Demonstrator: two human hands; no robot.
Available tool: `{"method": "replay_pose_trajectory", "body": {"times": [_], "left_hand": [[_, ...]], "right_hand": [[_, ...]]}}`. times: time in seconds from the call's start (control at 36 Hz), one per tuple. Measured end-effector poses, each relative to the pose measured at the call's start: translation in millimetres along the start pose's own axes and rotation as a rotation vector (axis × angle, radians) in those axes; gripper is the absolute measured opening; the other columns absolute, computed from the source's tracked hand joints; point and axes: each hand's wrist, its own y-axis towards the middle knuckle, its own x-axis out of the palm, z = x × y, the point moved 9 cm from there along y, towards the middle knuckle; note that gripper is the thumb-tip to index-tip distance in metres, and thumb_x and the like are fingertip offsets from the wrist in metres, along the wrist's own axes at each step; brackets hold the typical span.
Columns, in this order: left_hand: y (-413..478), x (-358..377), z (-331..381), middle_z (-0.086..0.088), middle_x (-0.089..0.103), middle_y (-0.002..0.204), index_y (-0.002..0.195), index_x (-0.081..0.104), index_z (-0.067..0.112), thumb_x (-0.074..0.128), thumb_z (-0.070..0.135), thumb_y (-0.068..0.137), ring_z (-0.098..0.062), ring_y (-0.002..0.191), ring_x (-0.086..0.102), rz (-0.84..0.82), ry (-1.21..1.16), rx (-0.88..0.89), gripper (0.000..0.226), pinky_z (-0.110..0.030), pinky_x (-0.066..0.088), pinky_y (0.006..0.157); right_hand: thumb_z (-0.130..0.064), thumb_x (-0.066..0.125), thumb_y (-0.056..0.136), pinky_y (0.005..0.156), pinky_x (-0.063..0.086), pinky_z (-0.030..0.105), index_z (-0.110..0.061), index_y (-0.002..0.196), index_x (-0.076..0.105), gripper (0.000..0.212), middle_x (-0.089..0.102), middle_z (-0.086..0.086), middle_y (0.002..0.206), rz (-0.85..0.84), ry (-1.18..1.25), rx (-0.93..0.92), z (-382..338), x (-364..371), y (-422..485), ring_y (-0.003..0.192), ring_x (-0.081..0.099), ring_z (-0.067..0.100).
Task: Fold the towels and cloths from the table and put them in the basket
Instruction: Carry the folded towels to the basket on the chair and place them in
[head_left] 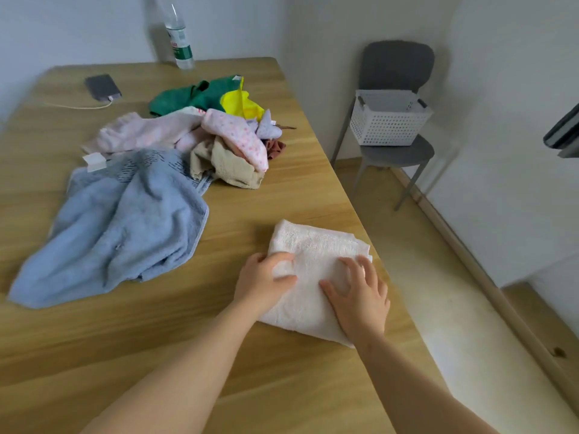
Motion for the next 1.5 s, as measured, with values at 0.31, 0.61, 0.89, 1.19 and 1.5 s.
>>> {"method": "replay_pose_trajectory", "body": {"times": [0.31, 0.61, 0.89, 1.19, 1.5], "left_hand": [[-15, 21, 1, 0.01, 0.048, 0.113, 0.105, 0.053, 0.04, 0.064, 0.024, 0.086, 0.009, 0.082, 0.044, -0.149, -0.328, -0.11, 0.027, -0.012, 0.036, 0.065], [9, 108, 116, 0.011, 0.046, 0.12, 0.123, 0.053, 0.031, 0.062, 0.023, 0.089, 0.005, 0.089, 0.045, -0.248, -0.49, -0.081, 0.036, -0.014, 0.034, 0.067], [44, 239, 269, 0.007, 0.045, 0.127, 0.126, 0.051, 0.028, 0.062, 0.022, 0.089, -0.011, 0.109, 0.043, -0.228, -0.477, -0.053, 0.039, -0.024, 0.035, 0.09], [115, 289, 352, 0.006, 0.051, 0.122, 0.113, 0.055, 0.032, 0.062, 0.021, 0.088, -0.015, 0.109, 0.051, -0.135, -0.549, -0.109, 0.028, -0.028, 0.044, 0.087], [272, 269, 419, 0.005, 0.047, 0.116, 0.111, 0.054, 0.025, 0.06, 0.014, 0.09, -0.012, 0.103, 0.045, 0.003, -0.623, -0.094, 0.025, -0.022, 0.033, 0.085]], "right_hand": [[-0.047, 0.07, 0.075, 0.078, 0.04, 0.033, -0.011, 0.121, 0.037, 0.067, 0.046, 0.002, 0.114, -0.128, 0.323, 0.461, 42, -4, -26, 0.1, 0.051, 0.024], [-0.021, 0.074, 0.078, 0.081, 0.053, 0.038, -0.011, 0.09, 0.059, 0.021, 0.066, 0.01, 0.095, -0.2, 0.897, 0.638, 142, -76, 20, 0.092, 0.064, 0.03], [-0.016, 0.064, 0.087, 0.064, 0.052, 0.032, -0.012, 0.086, 0.056, 0.009, 0.063, 0.007, 0.088, -0.195, 0.954, 0.53, 262, -229, 110, 0.074, 0.06, 0.023], [-0.004, 0.053, 0.09, 0.092, 0.046, 0.043, -0.009, 0.11, 0.044, 0.023, 0.05, -0.003, 0.088, -0.087, 0.925, 0.358, 298, -309, 222, 0.095, 0.056, 0.027], [0.002, 0.044, 0.091, 0.073, 0.042, 0.024, -0.025, 0.119, 0.047, 0.039, 0.053, -0.005, 0.102, -0.133, 0.815, 0.202, 253, -324, 417, 0.09, 0.052, 0.015]]}}
